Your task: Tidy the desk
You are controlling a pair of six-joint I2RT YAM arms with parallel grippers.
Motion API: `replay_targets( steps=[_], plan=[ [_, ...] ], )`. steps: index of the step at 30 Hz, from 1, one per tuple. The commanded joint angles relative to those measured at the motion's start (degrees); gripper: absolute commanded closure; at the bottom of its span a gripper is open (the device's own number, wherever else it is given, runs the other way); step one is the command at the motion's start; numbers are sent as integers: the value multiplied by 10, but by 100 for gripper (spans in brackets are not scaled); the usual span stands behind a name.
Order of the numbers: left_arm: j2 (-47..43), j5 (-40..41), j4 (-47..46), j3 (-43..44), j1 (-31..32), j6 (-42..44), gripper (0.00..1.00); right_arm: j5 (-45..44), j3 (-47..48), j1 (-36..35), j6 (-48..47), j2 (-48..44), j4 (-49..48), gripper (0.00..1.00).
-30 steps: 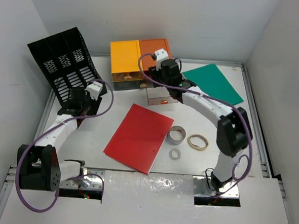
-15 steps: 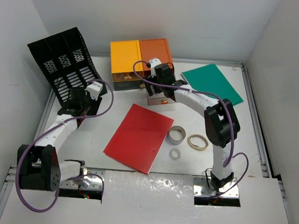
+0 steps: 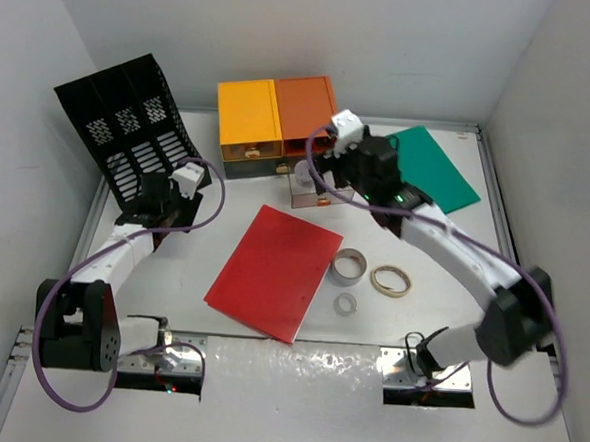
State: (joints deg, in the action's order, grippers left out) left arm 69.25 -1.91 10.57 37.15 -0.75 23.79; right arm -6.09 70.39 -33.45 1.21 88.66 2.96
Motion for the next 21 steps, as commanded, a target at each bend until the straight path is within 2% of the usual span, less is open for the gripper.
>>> replay_targets(
  steps=[1,2,5,10,15,18,21],
  plan=[
    [-1,-12,-11,17,-5,5,48,59,-137,5,-1,-100,-133,1],
    [0,-13,-12,17,-5,5,48,72,-155,5,6,-127,-134,20],
    [3,-12,-12,19,-5,4,47,53,-211,5,36,-151,-93,100],
    [6,-17,-8,21,-5,5,47,59,-288,5,79,-135,-118,100],
    [8,-13,-8,21,-5,5,47,43,-275,5,89,-80,-160,100],
    [8,-6,-6,21,-5,5,47,11,-233,8,61,-26,-177,100],
    [8,-3,-5,20,-6,6,47,13,-151,21,57,44,-176,100]
  ],
)
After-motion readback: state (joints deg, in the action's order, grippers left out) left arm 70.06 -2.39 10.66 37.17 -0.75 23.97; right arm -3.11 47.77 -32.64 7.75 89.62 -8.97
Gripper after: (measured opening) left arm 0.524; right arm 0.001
